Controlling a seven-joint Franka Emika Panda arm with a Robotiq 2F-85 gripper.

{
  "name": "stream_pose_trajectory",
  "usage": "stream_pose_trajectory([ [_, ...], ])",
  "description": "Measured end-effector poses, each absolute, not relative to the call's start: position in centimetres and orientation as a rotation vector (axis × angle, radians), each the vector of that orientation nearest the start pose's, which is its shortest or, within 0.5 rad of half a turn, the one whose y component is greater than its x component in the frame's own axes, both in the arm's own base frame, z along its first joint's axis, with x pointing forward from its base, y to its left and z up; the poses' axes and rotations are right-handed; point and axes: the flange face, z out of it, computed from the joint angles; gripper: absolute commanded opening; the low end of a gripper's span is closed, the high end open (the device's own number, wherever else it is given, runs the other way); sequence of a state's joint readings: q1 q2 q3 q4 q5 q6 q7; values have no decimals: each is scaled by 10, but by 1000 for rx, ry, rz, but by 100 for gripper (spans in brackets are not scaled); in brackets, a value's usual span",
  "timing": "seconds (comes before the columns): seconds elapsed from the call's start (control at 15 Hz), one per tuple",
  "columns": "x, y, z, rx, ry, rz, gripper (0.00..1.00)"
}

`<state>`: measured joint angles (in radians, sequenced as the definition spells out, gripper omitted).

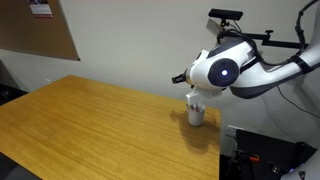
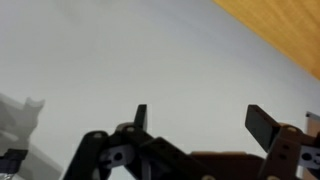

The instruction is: Take the marker from the table and put it in the white cup

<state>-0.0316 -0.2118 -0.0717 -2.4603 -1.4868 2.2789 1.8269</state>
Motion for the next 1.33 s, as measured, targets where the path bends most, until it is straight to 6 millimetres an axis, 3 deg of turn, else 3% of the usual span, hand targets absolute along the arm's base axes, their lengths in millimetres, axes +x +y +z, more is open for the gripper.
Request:
stream_pose_trajectory([
  [0.27,466,-60,411,2296,-835,1027,100],
  [0.53,464,-51,414,2515,-691,929,100],
  [0.93,459,-33,398,2759,-437,693,100],
  [1.33,452,-27,414,2911,-218,495,100],
])
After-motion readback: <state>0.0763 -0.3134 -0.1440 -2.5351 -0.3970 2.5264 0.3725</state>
